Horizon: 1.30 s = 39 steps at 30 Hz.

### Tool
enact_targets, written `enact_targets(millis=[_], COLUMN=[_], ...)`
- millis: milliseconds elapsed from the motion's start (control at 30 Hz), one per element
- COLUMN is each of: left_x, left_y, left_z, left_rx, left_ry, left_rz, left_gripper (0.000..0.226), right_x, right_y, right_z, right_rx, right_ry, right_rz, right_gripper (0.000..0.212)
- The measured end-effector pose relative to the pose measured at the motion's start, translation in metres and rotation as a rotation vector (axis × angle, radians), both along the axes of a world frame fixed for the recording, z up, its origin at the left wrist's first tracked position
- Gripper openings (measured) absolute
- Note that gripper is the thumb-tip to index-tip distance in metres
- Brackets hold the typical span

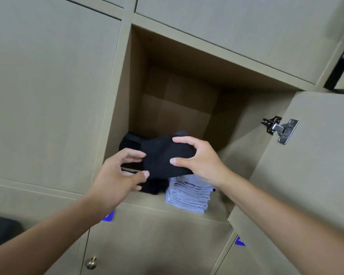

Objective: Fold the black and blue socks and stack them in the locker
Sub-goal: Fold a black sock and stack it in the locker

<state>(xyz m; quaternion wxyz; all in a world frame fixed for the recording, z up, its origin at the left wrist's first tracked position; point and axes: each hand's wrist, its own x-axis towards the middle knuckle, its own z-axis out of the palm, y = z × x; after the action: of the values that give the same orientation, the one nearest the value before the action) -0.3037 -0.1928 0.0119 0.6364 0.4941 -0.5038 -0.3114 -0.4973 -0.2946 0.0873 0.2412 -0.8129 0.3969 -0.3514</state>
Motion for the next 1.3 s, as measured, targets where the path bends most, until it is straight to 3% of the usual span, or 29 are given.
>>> enact_targets(millis=[267, 600, 1000, 1167, 1300], left_x=[-0.001, -0.002, -0.014, -0.015, -0.016], left_y=[-0.013, -0.032, -0.046, -0.047, -0.046], left_z=[-0.008, -0.019, -0.027, -0.03, -0.031], left_rx=[0.033, 0.072, 0.096, 0.105, 0.112], left_ry=[-0.22, -0.233, -0.301, -0.293, -0.298], left_rz=[0.092, 0.103, 0.086, 0.072, 0.054], left_gripper=[0.026, 0.017, 0.017, 0.017, 0.016], right_x=[-0.04, -0.079, -0.078, -0.078, -0.078], right_y=[-0.064, -0.148, -0.194, -0.203, -0.215], right_z=[0.047, 0.051, 0.027, 0.013, 0.002], right_rx=[-0.166, -0.059, 0.13, 0.223, 0.223], right_ry=[0.134, 0.117, 0.093, -0.004, 0.056], right_rz=[-0.206, -0.455, -0.363, -0.321, -0.36], right_gripper=[0.05, 0.046, 0.041, 0.038, 0.039])
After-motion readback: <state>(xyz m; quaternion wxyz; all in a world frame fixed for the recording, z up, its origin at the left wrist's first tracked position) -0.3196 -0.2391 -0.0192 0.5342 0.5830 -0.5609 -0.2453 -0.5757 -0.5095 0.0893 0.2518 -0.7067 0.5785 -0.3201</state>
